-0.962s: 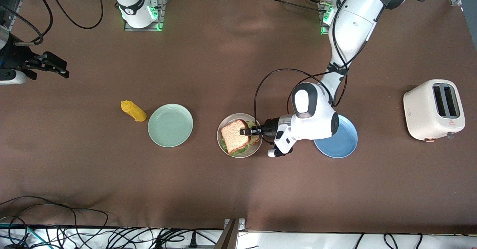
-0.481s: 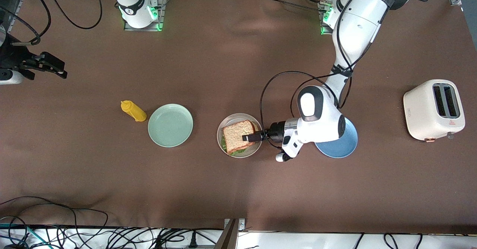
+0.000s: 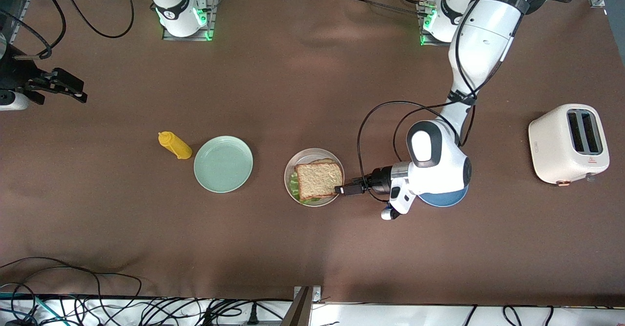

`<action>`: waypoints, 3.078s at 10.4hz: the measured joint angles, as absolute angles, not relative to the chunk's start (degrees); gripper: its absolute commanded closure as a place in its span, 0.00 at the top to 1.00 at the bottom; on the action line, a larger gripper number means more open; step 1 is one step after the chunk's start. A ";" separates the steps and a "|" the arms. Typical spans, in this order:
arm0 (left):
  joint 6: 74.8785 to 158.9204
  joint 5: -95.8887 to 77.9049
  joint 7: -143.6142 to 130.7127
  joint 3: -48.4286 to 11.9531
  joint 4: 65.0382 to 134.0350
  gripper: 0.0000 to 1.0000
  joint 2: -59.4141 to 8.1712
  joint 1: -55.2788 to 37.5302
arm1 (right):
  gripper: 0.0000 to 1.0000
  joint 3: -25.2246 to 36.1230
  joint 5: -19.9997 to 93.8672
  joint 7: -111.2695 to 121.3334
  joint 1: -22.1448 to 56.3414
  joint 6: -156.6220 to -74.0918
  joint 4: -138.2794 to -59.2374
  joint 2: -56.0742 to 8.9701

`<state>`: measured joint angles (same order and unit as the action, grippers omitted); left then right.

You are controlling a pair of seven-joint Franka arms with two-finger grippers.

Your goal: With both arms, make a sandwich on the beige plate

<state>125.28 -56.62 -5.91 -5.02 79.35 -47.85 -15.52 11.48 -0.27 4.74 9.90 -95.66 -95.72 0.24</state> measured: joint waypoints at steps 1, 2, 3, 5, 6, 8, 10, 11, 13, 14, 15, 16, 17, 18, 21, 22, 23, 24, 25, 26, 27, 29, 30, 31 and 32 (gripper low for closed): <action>122.02 -52.19 -6.71 -4.99 78.93 1.00 -47.32 -13.94 | 1.00 11.80 -0.27 4.74 9.87 -95.66 -95.71 0.25; 117.75 -44.98 -7.73 -4.93 78.44 1.00 -45.98 -12.25 | 1.00 12.04 -0.27 4.74 9.86 -95.66 -95.69 0.26; 113.69 -36.30 -8.87 -4.85 78.06 1.00 -43.92 -10.89 | 1.00 12.11 -0.27 4.74 9.85 -95.66 -95.66 0.26; 105.03 -28.27 -10.48 -4.35 77.90 1.00 -38.76 -7.52 | 1.00 12.10 -0.26 4.74 9.86 -95.65 -95.60 0.27; 101.22 -27.26 -10.55 -4.02 77.90 1.00 -36.63 -5.29 | 1.00 12.10 -0.26 4.74 9.85 -95.65 -95.58 0.27; 96.53 -23.39 -10.55 -3.87 77.84 1.00 -32.95 -0.73 | 1.00 12.10 -0.26 4.74 9.85 -95.64 -95.55 0.27; 90.81 -17.51 -10.54 -3.87 77.70 1.00 -28.79 1.77 | 1.00 12.10 -0.26 4.74 9.85 -95.62 -95.53 0.27; 87.60 -13.82 -10.54 -3.92 77.70 1.00 -26.42 1.94 | 1.00 12.11 -0.26 4.74 9.85 -95.62 -95.53 0.27; 82.85 -9.04 -10.54 -4.11 77.75 1.00 -22.57 1.92 | 1.00 12.62 -0.26 4.74 9.83 -95.62 -95.51 0.27; 81.67 -8.00 -10.54 -4.12 77.86 1.00 -21.02 1.91 | 1.00 12.87 -0.26 4.74 9.83 -95.62 -95.49 0.28; 81.18 -6.30 -10.54 -4.13 78.27 1.00 -19.32 1.85 | 1.00 12.93 -0.26 4.74 9.83 -95.62 -95.48 0.28; 80.92 -4.45 -10.38 -4.00 79.25 1.00 -17.16 1.68 | 1.00 12.93 -0.26 4.74 9.83 -95.62 -95.46 0.28; 80.78 -3.52 -9.63 -2.95 80.79 1.00 -14.48 1.05 | 1.00 12.93 -0.26 4.74 9.83 -95.62 -95.45 0.28; 80.72 -3.23 -7.89 -0.47 82.64 1.00 -11.65 -0.52 | 1.00 12.94 -0.26 4.74 9.83 -95.62 -95.44 0.28; 80.72 -3.19 -1.40 3.85 87.04 1.00 -5.50 -2.63 | 1.00 12.94 -0.25 4.74 9.83 -95.62 -95.43 0.28; 80.58 -3.19 -1.04 3.79 87.75 1.00 -4.56 -2.76 | 1.00 12.94 -0.24 4.74 9.84 -95.62 -95.43 0.28; 80.36 -3.19 -0.94 3.51 88.30 1.00 -3.99 -2.94 | 1.00 12.92 -0.23 4.74 9.84 -95.62 -95.43 0.28; 80.24 -3.19 -0.92 2.59 88.77 1.00 -3.60 -3.01 | 1.00 12.88 -0.23 4.74 9.86 -95.62 -95.43 0.28; 80.21 -3.19 -1.03 1.46 89.22 1.00 -3.24 -3.02 | 1.00 12.90 -0.23 4.74 9.86 -95.62 -95.43 0.28; 80.21 -3.19 -1.09 0.76 90.13 1.00 -2.70 -3.04 | 1.00 12.91 -0.23 4.74 9.85 -95.62 -95.43 0.28; 80.21 -3.19 -1.09 0.56 90.89 1.00 -2.29 -3.03 | 1.00 12.91 -0.23 4.74 9.85 -95.62 -95.43 0.28; 80.80 -2.88 -1.11 0.29 92.67 1.00 -1.71 -3.03 | 1.00 12.91 -0.23 4.74 9.85 -95.62 -95.43 0.28; 81.69 -2.37 -1.15 0.08 93.61 1.00 -1.58 -3.02 | 1.00 12.92 -0.23 4.74 9.85 -95.62 -95.43 0.28; 82.20 -2.31 -1.16 -0.05 94.18 1.00 -1.40 -3.02 | 1.00 12.93 -0.23 4.74 9.85 -95.62 -95.43 0.28; 82.26 -2.29 -1.18 -0.14 94.43 1.00 -1.16 -3.02 | 1.00 12.95 -0.23 4.74 9.85 -95.62 -95.43 0.28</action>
<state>82.26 -2.29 -1.18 -0.14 94.43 -1.16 -3.02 12.95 -0.23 4.74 9.85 -95.62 -95.43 0.28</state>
